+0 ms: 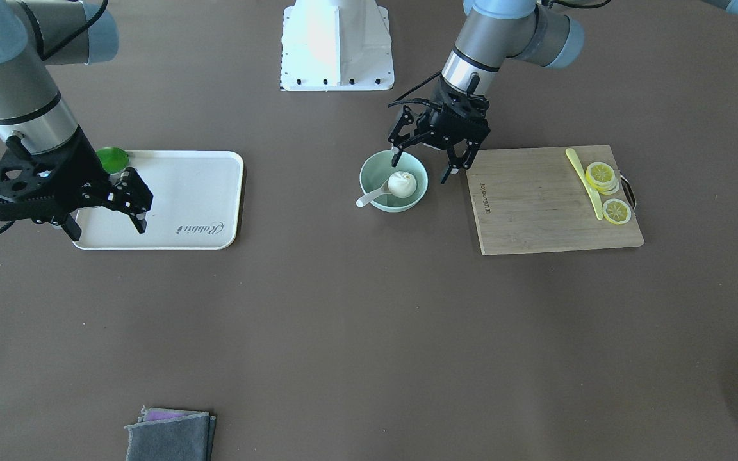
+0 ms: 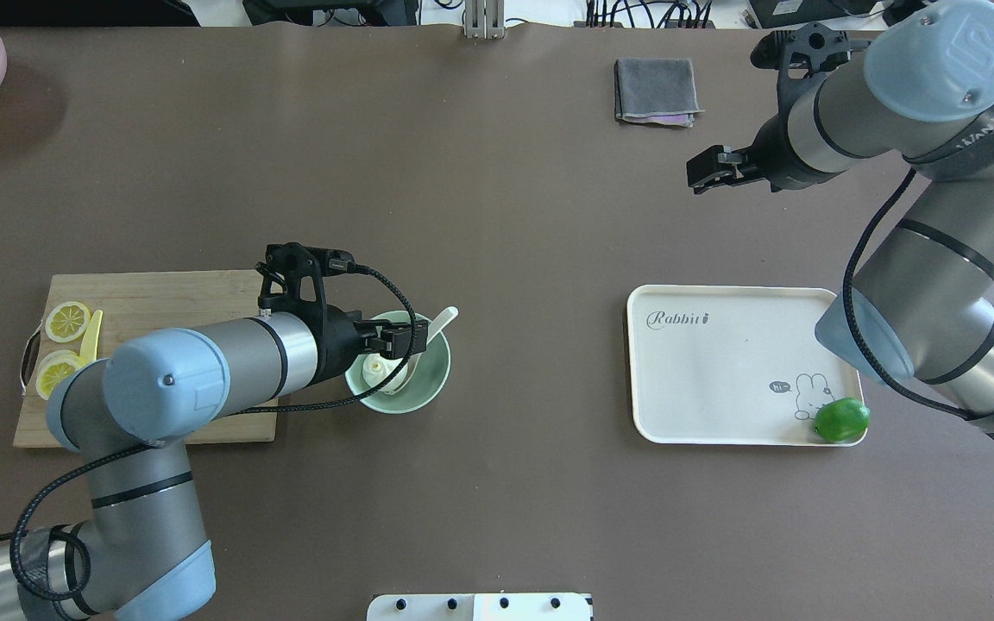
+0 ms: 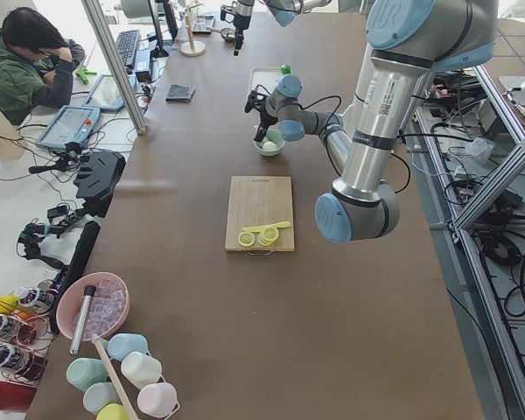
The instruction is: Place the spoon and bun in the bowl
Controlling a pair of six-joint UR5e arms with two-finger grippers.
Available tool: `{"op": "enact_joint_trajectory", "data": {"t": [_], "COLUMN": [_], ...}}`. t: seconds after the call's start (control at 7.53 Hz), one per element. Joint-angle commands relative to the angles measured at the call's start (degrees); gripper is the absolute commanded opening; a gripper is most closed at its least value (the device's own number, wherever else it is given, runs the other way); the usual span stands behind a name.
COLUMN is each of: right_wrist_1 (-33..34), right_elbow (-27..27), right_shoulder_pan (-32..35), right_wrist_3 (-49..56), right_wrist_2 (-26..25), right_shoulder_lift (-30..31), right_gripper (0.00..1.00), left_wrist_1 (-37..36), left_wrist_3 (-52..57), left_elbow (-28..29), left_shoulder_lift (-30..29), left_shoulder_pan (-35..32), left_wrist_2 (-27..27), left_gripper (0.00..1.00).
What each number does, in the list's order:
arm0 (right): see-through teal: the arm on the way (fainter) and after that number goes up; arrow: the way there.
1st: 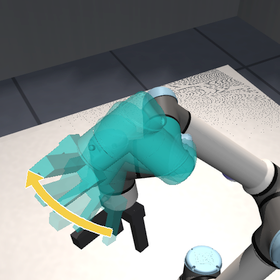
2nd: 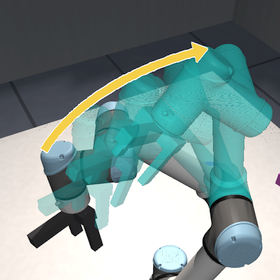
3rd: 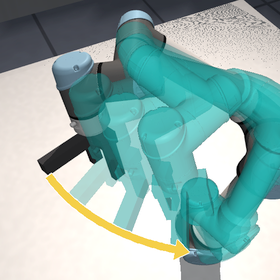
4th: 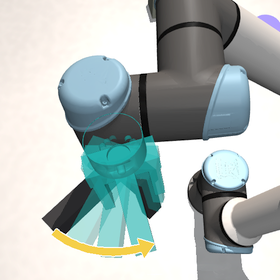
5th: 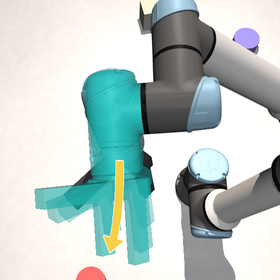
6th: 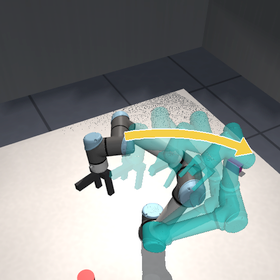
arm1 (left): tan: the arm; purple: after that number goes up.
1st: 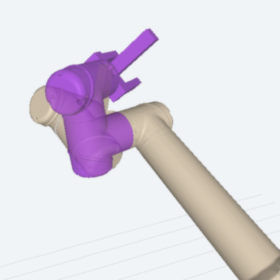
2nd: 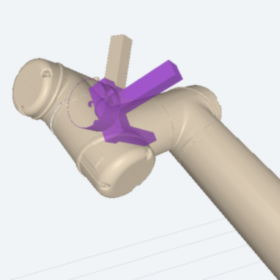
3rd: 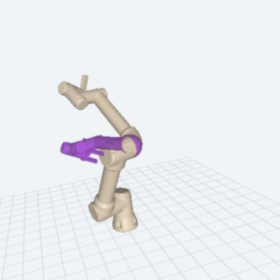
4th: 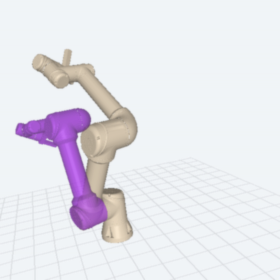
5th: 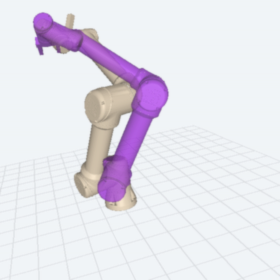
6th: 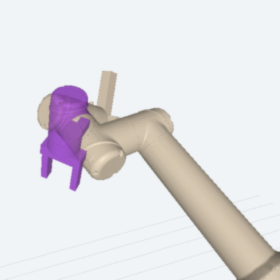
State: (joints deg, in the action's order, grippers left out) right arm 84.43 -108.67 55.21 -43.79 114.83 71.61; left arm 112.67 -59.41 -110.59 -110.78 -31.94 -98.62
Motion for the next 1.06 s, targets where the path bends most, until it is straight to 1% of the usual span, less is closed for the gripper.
{"op": "enact_joint_trajectory", "data": {"t": [0.0,0.13,0.4,0.53,0.66,0.8,0.93], "right_wrist_1": [0.0,0.0,0.6,0.7,0.7,2.7,9.1], "right_elbow": [0.6,2.1,5.7,8.7,10.6,10.6,9.7], "right_shoulder_pan": [10.9,16.6,26.7,30.4,33.0,34.7,35.6], "right_wrist_3": [19.6,29.8,46.2,51.6,56.3,57.0,57.0], "right_wrist_2": [8.4,12.1,15.9,17.2,17.4,17.2,17.3], "right_shoulder_lift": [8.9,12.9,19.2,20.0,20.6,20.5,19.5], "right_gripper": [1.0,1.0,1.0,1.0,1.0,1.0,1.0], "left_wrist_1": [-10.7,-12.0,-12.0,-12.2,-12.5,-15.5,-18.9], "left_wrist_3": [12.6,18.8,36.5,45.8,55.4,62.9,67.2], "left_elbow": [-1.7,-2.2,-3.0,-1.8,0.7,3.1,3.4], "left_shoulder_lift": [2.2,4.8,14.6,18.5,21.6,22.4,25.1], "left_shoulder_pan": [-11.7,-17.8,-29.5,-37.1,-44.1,-49.4,-53.4], "left_wrist_2": [-13.1,-18.1,-27.6,-31.6,-34.7,-35.9,-35.9], "left_gripper": [0.98,0.98,0.98,0.98,0.98,0.98,0.98]}}
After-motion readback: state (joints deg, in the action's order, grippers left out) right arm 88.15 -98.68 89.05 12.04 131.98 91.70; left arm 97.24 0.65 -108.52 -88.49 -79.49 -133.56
